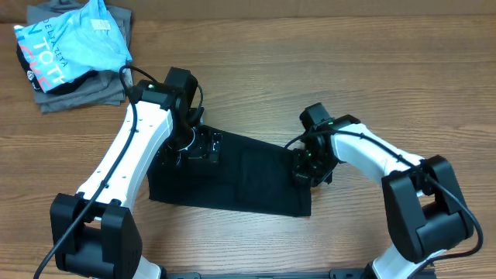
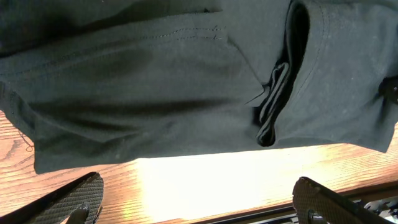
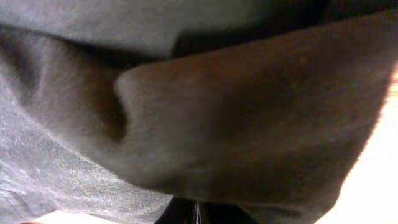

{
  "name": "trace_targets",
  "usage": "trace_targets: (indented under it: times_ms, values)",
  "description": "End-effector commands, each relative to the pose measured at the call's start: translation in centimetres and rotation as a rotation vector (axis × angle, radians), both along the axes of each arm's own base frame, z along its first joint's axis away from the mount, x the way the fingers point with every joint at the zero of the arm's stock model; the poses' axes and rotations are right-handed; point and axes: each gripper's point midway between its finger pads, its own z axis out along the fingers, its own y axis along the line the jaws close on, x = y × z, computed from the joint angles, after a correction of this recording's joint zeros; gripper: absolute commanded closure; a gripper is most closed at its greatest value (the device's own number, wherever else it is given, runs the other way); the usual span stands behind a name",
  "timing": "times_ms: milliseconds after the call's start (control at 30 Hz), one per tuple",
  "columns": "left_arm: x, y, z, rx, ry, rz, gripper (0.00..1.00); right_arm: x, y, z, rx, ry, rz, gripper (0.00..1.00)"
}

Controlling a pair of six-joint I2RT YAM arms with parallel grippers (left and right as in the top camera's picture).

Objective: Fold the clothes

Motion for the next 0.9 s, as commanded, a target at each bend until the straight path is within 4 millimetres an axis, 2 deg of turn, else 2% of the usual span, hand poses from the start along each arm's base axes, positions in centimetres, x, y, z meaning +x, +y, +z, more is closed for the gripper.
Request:
trace_targets:
  times_ms: [0, 167, 300, 467, 600, 700, 767, 833, 867]
  values:
    - [0.0, 0.1, -0.4, 0.003, 0.007, -0.012, 0.0, 0.1, -7.0, -3.4, -0.255, 0.029, -0.069, 0.96]
    - [0.5, -0.1, -0.5, -0.002, -0.016, -0.011, 0.0, 1.5, -11.5, -3.5, -0.332, 0.015, -0.181, 0.96]
    - [0.9, -0.1, -0.5, -0.006, -0.029, -0.011, 0.0, 2.3, -13.7, -3.5, -0.327, 0.011, -0.267, 0.96]
    - [1.8, -0.3, -0.5, -0.01, -0.067, -0.012, 0.0, 3.6, -17.3, -2.1, -0.344, 0.018, -0.39, 0.96]
    - [2.7, -0.2, -0.5, -0.003, -0.107, -0.013, 0.0, 4.5, -18.9, 0.1, -0.339, 0.038, -0.449, 0.96]
    - [3.7, -0.5, -0.6, -0.013, -0.148, -0.027, 0.0, 5.5, -18.5, 1.9, -0.283, 0.033, -0.442, 0.96]
    - [4.2, -0.6, -0.8, -0.018, -0.164, -0.041, 0.0, 6.5, -17.6, 3.2, -0.215, 0.01, -0.395, 0.89]
    - [4.5, -1.2, -1.1, -0.047, -0.17, -0.078, 0.0, 7.1, -16.1, 4.2, -0.122, -0.009, -0.342, 0.68]
    - [4.7, -1.8, -1.3, -0.079, -0.171, -0.106, 0.0, 7.3, -15.4, 4.9, -0.075, -0.009, -0.322, 0.53]
